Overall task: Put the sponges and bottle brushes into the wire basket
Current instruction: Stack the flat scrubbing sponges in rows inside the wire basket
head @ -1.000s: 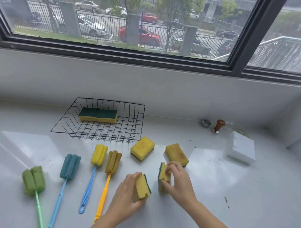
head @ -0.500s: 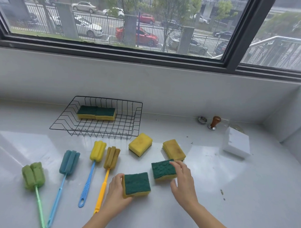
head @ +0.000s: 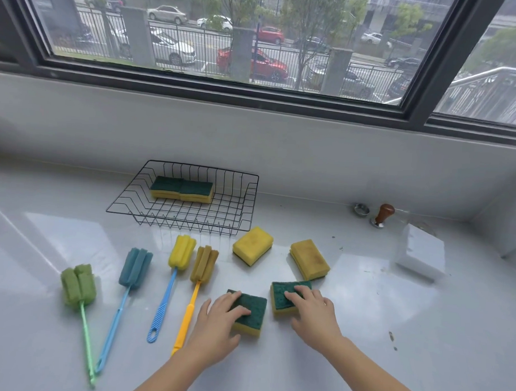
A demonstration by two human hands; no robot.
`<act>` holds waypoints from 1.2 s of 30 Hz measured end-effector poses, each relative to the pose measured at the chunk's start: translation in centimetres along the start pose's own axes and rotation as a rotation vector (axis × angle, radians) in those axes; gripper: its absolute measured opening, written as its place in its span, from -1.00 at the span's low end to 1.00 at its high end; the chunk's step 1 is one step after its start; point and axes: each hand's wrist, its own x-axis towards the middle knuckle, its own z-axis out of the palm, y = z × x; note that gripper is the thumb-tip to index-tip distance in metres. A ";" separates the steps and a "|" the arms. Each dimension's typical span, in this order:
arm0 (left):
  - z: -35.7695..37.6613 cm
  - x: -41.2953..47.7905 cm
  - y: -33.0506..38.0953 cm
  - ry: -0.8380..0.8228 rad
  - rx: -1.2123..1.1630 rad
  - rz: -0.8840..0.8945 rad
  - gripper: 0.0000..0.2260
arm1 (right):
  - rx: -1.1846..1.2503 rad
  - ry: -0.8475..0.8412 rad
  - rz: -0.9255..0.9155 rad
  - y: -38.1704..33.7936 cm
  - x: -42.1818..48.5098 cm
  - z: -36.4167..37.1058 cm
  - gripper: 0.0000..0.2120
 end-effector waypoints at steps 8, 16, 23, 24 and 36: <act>-0.9 1.3 0.6 -0.077 0.118 0.038 -0.62 | -0.132 -0.054 -0.070 -0.2 1.7 -1.7 -0.56; -1.1 2.5 0.5 -0.098 0.194 0.116 -0.68 | -0.150 -0.109 -0.075 -0.4 2.4 -1.7 -0.53; -2.3 3.9 -0.7 -0.078 0.193 0.238 -0.73 | -0.121 -0.160 -0.044 -1.3 2.5 -2.5 -0.41; -2.4 3.8 -0.5 -0.094 0.165 0.244 -0.73 | -0.120 -0.175 -0.048 -1.1 2.3 -2.8 -0.42; -12.9 6.9 -9.0 0.167 -0.191 0.343 -0.76 | 0.041 -0.207 -0.102 -8.5 8.7 -11.6 -0.60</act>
